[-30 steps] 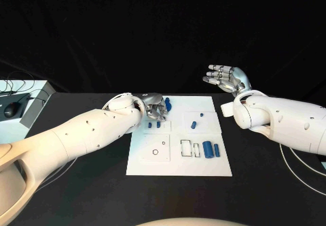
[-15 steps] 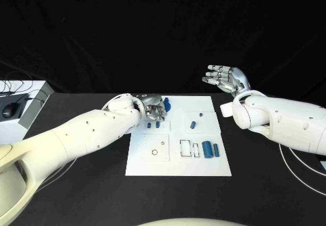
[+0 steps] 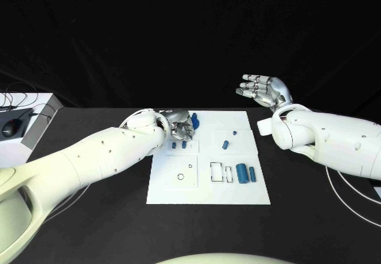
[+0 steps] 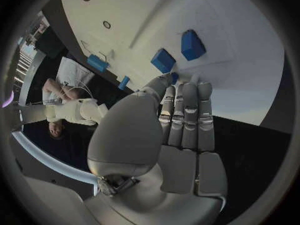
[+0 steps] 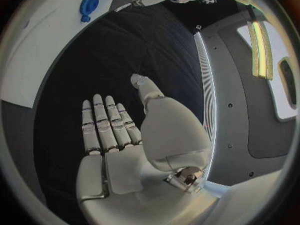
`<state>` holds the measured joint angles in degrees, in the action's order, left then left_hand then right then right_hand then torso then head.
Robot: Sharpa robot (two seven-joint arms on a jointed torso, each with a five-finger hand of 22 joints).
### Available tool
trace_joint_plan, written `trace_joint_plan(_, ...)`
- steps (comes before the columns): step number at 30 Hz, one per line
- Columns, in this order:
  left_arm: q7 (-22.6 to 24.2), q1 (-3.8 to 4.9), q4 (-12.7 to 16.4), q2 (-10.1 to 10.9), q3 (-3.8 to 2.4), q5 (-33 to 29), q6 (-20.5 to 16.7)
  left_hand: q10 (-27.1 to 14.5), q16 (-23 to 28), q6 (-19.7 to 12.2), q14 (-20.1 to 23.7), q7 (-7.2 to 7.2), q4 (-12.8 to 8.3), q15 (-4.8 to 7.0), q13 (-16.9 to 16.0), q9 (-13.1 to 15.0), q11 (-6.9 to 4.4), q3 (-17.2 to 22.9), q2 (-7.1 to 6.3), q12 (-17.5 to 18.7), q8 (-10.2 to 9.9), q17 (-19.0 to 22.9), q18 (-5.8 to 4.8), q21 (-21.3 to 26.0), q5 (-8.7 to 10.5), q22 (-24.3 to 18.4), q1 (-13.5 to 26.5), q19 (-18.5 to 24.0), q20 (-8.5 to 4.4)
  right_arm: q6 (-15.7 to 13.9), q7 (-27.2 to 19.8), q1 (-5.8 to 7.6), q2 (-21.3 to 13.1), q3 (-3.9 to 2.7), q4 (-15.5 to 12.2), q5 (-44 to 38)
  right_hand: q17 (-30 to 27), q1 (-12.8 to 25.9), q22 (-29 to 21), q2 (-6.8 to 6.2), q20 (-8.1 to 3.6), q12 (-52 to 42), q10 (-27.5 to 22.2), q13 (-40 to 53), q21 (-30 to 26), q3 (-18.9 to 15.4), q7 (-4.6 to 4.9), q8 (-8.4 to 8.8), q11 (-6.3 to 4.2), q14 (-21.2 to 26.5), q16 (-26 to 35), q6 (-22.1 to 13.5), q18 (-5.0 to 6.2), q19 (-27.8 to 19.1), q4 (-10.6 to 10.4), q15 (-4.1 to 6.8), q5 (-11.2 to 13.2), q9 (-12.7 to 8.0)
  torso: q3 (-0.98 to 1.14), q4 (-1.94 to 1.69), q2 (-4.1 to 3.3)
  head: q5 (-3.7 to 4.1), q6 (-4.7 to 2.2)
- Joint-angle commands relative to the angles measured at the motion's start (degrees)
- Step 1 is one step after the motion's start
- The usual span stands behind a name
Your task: Assemble the parts on the task board
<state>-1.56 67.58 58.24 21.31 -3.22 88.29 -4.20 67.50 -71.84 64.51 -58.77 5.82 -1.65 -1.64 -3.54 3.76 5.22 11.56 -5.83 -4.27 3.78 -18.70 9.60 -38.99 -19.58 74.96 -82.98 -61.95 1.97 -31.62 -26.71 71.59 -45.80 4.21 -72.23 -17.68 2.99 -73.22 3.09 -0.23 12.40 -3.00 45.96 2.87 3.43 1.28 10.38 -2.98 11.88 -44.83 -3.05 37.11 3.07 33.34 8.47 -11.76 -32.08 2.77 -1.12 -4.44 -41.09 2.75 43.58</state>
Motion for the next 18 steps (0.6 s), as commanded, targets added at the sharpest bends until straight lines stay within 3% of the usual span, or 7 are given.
trace_joint_plan(1,0.31,0.04,-0.09,-0.26,0.07,0.07,1.26,0.38,-0.37,0.20,-0.23,0.04,-0.07,0.19,0.01,-0.07,-0.09,0.34,-0.08,0.31,-0.24,-0.06,0.75,-0.15,0.05,0.23,0.53,-0.31,0.11,0.73,-0.70,0.04,-0.05,-0.02,-0.15,-0.07,-0.07,0.33,-0.08,0.20,-0.01,0.13,0.34,0.00,-0.30,-0.14,3.71,0.31,0.09,-0.26,0.16,0.41,-1.03,-0.09,0.20,0.22,-0.24,-0.03,-0.01,-0.01,0.00,0.03,0.09)
trace_joint_plan(18,0.32,0.00,-1.10,-0.77,0.76,0.05,1.83,2.77,-1.41,1.06,-0.97,0.49,-2.68,0.83,0.00,-0.10,-0.79,4.50,1.02,0.63,-0.25,-0.76,0.31,-1.71,0.40,1.00,0.38,-0.37,-0.90,0.79,-0.69,0.10,0.00,-0.02,-0.28,-0.07,-0.07,0.33,-0.08,0.19,-0.01,0.12,0.50,0.00,-0.30,-0.13,3.71,0.31,0.07,-0.35,0.16,0.51,-1.05,-0.11,0.14,0.24,-0.24,-0.03,0.05,0.04,-0.03,0.01,0.26)
